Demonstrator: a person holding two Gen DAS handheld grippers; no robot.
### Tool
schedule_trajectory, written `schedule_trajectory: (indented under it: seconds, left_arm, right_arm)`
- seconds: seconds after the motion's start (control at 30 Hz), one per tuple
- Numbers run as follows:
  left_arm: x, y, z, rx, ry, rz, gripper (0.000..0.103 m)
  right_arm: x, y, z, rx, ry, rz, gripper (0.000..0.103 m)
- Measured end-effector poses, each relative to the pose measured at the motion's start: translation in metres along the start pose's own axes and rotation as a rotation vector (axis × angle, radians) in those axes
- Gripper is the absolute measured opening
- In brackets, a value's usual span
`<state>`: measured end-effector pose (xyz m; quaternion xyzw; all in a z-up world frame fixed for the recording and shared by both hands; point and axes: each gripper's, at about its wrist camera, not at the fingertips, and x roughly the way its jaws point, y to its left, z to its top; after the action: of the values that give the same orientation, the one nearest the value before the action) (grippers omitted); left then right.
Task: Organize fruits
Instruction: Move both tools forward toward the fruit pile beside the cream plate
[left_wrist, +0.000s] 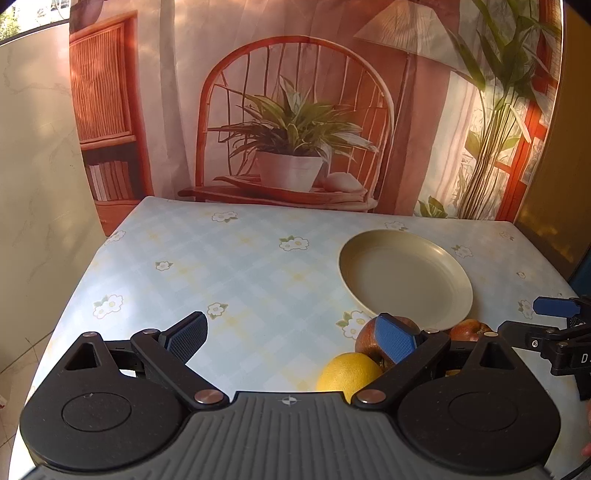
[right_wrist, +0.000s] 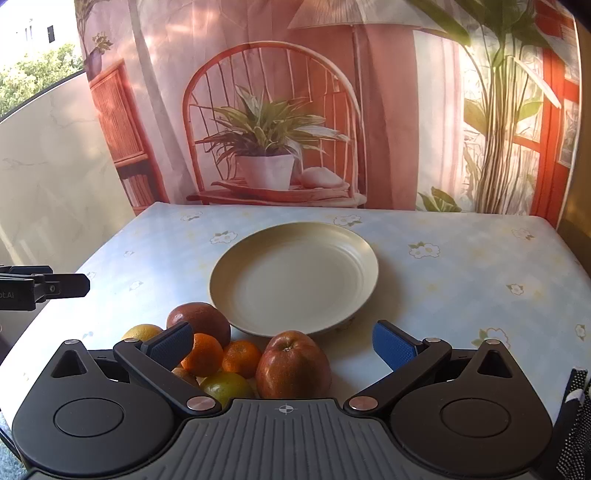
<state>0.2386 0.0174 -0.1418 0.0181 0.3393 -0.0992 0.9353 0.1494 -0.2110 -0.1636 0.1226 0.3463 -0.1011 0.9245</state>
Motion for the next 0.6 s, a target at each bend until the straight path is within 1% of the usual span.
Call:
schedule_trajectory:
  seconds: [0.07, 0.17, 0.23, 0.3, 0.37, 0.47, 0.6]
  left_arm:
    - [-0.0010, -0.0020, -0.0020, 0.017, 0.000, -0.017, 0.097]
    - [-0.0010, -0.0066, -0.0035, 0.035, 0.006, 0.009, 0.097]
    - [-0.0009, -0.0078, -0.0035, 0.040, 0.006, 0.002, 0.095]
    - [-0.0015, -0.0083, -0.0031, 0.043, 0.010, -0.003, 0.094]
    - [-0.0015, -0.0079, -0.0034, 0.050, 0.012, 0.001, 0.094]
    - [0.0016, -0.0083, -0.0055, 0.065, 0.034, -0.001, 0.094]
    - [0.0059, -0.0057, -0.0066, 0.050, 0.071, -0.019, 0.089]
  right_arm:
    - [-0.0011, -0.0008, -0.0011, 0.003, 0.001, -0.008, 0.103]
    - [-0.0004, -0.0017, -0.0008, -0.007, 0.026, -0.025, 0.103]
    - [0.0016, -0.0021, -0.0004, -0.007, 0.045, -0.036, 0.101]
    - [0.0002, -0.0028, -0.0008, -0.008, 0.035, -0.041, 0.099]
    - [-0.0016, -0.0022, -0.0015, -0.018, 0.021, -0.048, 0.099]
    - [-0.0006, -0.0050, -0.0024, -0.017, 0.025, -0.031, 0.099]
    - [0.0038, -0.0087, -0.0043, -0.006, 0.061, -0.008, 0.099]
